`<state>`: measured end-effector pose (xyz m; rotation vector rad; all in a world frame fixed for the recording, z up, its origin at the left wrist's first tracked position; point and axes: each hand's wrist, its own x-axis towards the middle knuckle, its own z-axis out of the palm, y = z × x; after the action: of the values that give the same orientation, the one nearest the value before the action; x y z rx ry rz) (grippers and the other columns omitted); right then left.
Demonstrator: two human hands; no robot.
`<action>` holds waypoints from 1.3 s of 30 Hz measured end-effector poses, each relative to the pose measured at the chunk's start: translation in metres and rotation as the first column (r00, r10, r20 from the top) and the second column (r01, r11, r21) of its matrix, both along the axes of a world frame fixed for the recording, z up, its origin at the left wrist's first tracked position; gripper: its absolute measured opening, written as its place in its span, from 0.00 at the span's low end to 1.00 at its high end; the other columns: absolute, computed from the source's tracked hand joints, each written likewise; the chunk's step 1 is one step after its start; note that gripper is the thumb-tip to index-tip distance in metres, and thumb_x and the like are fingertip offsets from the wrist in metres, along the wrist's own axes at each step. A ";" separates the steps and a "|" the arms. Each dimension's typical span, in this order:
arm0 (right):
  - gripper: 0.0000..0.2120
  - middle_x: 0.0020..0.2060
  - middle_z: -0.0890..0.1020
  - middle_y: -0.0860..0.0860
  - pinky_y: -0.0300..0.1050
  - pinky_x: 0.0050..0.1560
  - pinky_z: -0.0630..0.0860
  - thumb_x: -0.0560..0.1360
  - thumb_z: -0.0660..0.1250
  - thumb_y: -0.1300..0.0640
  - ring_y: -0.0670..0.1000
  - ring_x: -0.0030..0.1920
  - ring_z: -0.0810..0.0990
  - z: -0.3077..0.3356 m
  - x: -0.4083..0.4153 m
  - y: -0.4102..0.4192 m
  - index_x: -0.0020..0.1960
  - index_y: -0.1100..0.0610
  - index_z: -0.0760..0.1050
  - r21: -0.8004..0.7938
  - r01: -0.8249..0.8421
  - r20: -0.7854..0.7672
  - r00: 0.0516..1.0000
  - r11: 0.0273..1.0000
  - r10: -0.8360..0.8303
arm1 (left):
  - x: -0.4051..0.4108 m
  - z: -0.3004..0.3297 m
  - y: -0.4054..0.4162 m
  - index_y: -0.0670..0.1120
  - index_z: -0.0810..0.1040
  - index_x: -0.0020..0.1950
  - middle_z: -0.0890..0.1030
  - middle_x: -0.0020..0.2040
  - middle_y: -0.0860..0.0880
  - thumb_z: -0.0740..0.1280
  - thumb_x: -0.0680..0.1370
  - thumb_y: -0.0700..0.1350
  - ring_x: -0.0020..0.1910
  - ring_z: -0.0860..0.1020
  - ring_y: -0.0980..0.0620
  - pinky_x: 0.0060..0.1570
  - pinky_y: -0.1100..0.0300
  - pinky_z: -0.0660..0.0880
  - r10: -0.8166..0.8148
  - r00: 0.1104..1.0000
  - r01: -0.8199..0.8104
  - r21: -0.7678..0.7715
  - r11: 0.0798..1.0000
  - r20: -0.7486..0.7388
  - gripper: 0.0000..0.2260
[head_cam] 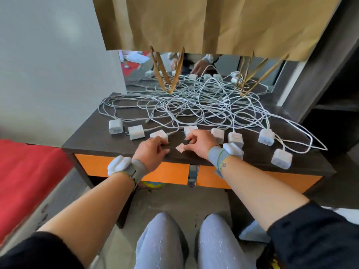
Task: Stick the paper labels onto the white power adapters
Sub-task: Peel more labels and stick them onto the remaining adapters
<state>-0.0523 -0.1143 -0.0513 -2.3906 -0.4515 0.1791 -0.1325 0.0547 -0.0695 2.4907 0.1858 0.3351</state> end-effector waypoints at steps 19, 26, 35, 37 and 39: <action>0.08 0.31 0.81 0.50 0.42 0.37 0.77 0.66 0.75 0.60 0.50 0.34 0.79 0.004 0.012 0.007 0.32 0.54 0.77 0.193 -0.010 -0.097 0.995 0.981 0.029 | 0.014 0.002 0.001 0.50 0.79 0.49 0.80 0.38 0.53 0.65 0.77 0.49 0.38 0.76 0.56 0.38 0.65 0.71 -0.008 0.998 -0.007 -0.240 0.971 -0.065 0.06; 0.14 0.34 0.83 0.60 0.55 0.42 0.80 0.63 0.76 0.62 0.63 0.38 0.84 0.018 0.004 0.005 0.36 0.56 0.70 0.294 -0.057 -0.115 0.989 0.954 0.094 | 0.014 0.015 -0.006 0.48 0.77 0.41 0.79 0.35 0.49 0.62 0.78 0.49 0.29 0.71 0.54 0.31 0.62 0.68 -0.067 0.997 0.045 -0.388 0.920 -0.044 0.09; 0.13 0.32 0.82 0.55 0.46 0.39 0.79 0.66 0.75 0.61 0.52 0.30 0.82 0.029 -0.004 0.000 0.37 0.54 0.70 0.326 -0.152 -0.027 0.985 0.933 0.170 | 0.009 0.026 -0.009 0.45 0.76 0.38 0.71 0.31 0.44 0.64 0.78 0.46 0.24 0.65 0.53 0.24 0.63 0.64 -0.116 0.993 0.078 -0.550 0.832 -0.034 0.10; 0.12 0.31 0.82 0.52 0.40 0.36 0.77 0.68 0.74 0.60 0.49 0.30 0.82 0.031 -0.007 0.001 0.38 0.52 0.70 0.292 -0.177 0.020 0.984 0.940 0.179 | 0.007 0.028 -0.009 0.45 0.75 0.37 0.70 0.26 0.48 0.63 0.79 0.45 0.19 0.66 0.58 0.21 0.68 0.64 -0.146 0.989 0.106 -0.541 0.834 -0.032 0.10; 0.11 0.30 0.82 0.50 0.33 0.30 0.73 0.69 0.72 0.59 0.47 0.29 0.81 0.032 -0.009 0.001 0.38 0.52 0.70 0.283 -0.185 0.044 0.983 0.941 0.180 | 0.006 0.030 -0.008 0.46 0.76 0.38 0.72 0.26 0.52 0.63 0.79 0.44 0.18 0.66 0.61 0.21 0.70 0.65 -0.172 0.984 0.129 -0.519 0.845 -0.035 0.09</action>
<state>-0.0611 -0.1130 -0.0190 -2.0677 -0.6618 0.1631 -0.1267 0.0471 -0.0395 1.9680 0.0939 0.0968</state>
